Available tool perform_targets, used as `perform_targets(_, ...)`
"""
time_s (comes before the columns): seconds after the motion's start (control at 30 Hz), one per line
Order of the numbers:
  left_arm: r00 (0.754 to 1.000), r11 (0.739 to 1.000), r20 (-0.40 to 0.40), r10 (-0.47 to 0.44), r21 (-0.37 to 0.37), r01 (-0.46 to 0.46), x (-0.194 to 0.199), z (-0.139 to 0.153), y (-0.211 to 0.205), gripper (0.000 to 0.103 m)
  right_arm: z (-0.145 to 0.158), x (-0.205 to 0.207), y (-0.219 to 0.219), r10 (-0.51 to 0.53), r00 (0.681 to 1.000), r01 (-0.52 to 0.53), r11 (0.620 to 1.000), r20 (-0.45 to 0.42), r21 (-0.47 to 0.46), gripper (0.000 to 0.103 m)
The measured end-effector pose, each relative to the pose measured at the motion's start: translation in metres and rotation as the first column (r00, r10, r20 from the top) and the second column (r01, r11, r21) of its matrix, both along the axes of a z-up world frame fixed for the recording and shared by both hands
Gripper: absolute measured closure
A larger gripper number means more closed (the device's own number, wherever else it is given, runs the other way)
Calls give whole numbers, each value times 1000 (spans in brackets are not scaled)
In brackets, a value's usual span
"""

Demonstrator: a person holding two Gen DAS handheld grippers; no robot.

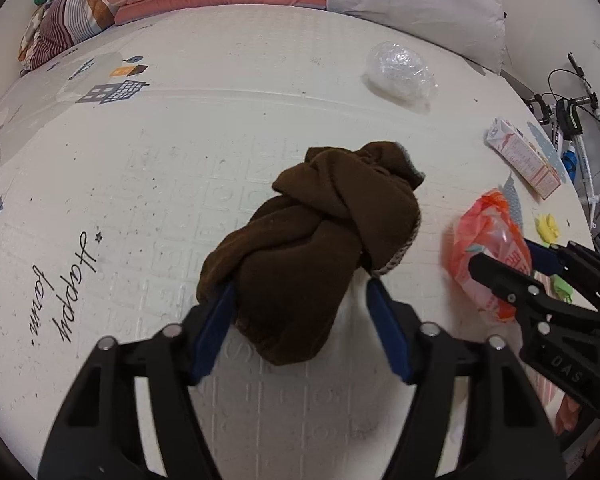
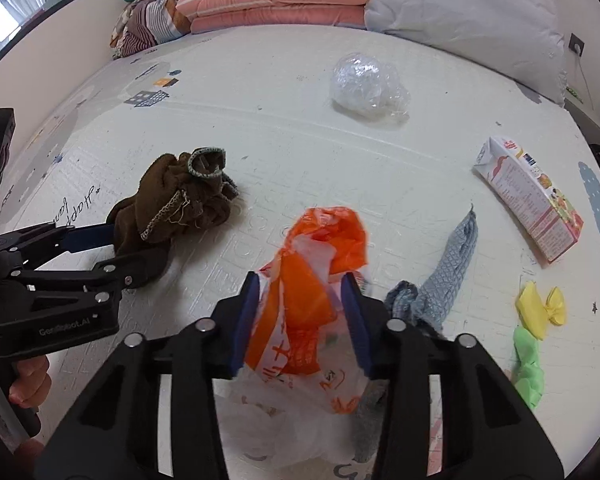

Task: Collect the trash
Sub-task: 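Grasp the brown sock with the left tool while the right tool grasps the orange plastic bag, carry toward bin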

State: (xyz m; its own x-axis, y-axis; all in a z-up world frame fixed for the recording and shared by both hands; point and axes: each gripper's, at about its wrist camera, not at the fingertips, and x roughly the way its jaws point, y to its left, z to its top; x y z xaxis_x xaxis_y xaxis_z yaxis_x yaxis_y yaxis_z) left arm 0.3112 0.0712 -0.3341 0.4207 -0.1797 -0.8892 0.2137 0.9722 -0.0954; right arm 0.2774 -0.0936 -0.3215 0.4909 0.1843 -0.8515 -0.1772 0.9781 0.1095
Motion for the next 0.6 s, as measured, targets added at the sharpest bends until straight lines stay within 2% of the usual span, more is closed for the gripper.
perform_targets(0.07,1000,999,6,-1,36,0,1,-3,-1,78,2,-2,1,3,1000,-3,1000,13,-10,70)
perform_targets(0.1,1000,1000,13,-6,27,5,0,-1,-1,84,4,-3,2,6,1000,-6,1000,18,-6,74)
perform_targets(0.17,1000,1000,30,-6,-1,6,-4,8,0,89,12,-6,0,-1,999,1,1000,34,7,75)
perform_targets(0.37,992,999,119,-38,6,38,-24,46,-17,94,46,-24,-11,-17,995,15,1000,97,20,76)
perform_targets(0.6,981,995,175,-84,-40,92,-65,92,-42,94,96,-62,-32,-63,984,56,998,166,42,76)
